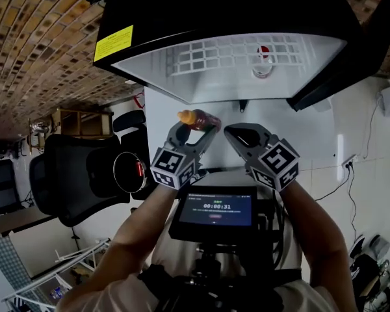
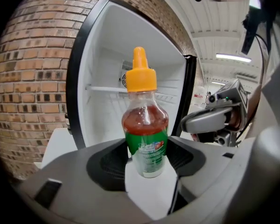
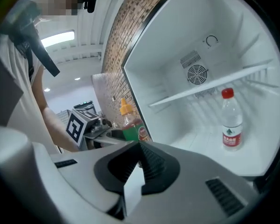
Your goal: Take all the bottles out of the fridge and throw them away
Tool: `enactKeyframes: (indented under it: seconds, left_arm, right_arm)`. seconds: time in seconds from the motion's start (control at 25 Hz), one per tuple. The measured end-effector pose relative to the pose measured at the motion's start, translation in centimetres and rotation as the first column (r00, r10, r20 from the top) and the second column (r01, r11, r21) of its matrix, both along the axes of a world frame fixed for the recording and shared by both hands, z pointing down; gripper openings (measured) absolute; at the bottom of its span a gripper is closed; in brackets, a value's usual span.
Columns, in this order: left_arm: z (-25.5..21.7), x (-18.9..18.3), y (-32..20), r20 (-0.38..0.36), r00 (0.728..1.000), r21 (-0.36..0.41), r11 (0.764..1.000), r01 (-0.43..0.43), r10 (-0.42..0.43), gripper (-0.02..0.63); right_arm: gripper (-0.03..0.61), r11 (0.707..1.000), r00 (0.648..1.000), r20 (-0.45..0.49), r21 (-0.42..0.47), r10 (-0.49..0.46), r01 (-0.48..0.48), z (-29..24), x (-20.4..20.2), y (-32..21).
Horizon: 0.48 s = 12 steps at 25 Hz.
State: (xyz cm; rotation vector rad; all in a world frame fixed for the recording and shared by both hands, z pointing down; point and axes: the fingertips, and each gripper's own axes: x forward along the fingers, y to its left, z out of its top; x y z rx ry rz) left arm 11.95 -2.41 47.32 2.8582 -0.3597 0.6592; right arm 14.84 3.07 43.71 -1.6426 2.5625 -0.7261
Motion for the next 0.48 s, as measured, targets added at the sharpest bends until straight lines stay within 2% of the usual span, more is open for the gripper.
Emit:
enactKeyframes:
  seconds: [0.16, 0.28, 0.32, 0.36, 0.4, 0.48]
  left_arm:
    - [-0.5, -2.6, -0.8, -0.008, 0.999, 0.024, 0.999, 0.037, -0.037, 0.279]
    - [-0.2, -4.8, -1.4, 0.001, 0.996, 0.016, 0.996, 0.088, -0.088, 0.279]
    - [-0.3, -5.4, -1.5, 0.004, 0.995, 0.014, 0.995, 0.096, -0.096, 0.279]
    - [-0.4, -5.9, -1.4, 0.006, 0.995, 0.012, 0.995, 0.098, -0.098, 0.278]
    - [-0.6, -6.4, -1.3, 0.008, 0.995, 0.01, 0.995, 0.098, -0.098, 0.278]
    - [-0.8, -7.4, -1.1, 0.007, 0.995, 0.007, 0.995, 0.102, -0.102, 0.279]
  right_arm:
    - [0.003, 0.998, 0.999, -0.006, 0.031, -0.05, 0.05, -0.9, -1.8, -1.5]
    - [0.027, 0.985, 0.989, -0.039, 0.094, -0.142, 0.145, -2.4, -4.3, -2.4]
    - [0.057, 0.978, 0.982, -0.067, 0.102, -0.177, 0.183, -2.6, -5.3, -2.7]
    - [0.128, 0.971, 0.974, -0.097, 0.104, -0.203, 0.213, -2.6, -6.3, -3.2]
    - [0.171, 0.967, 0.967, -0.12, 0.103, -0.223, 0.235, -2.5, -7.2, -3.8]
    - [0.217, 0.958, 0.957, -0.141, 0.097, -0.255, 0.27, -2.4, -9.1, -5.0]
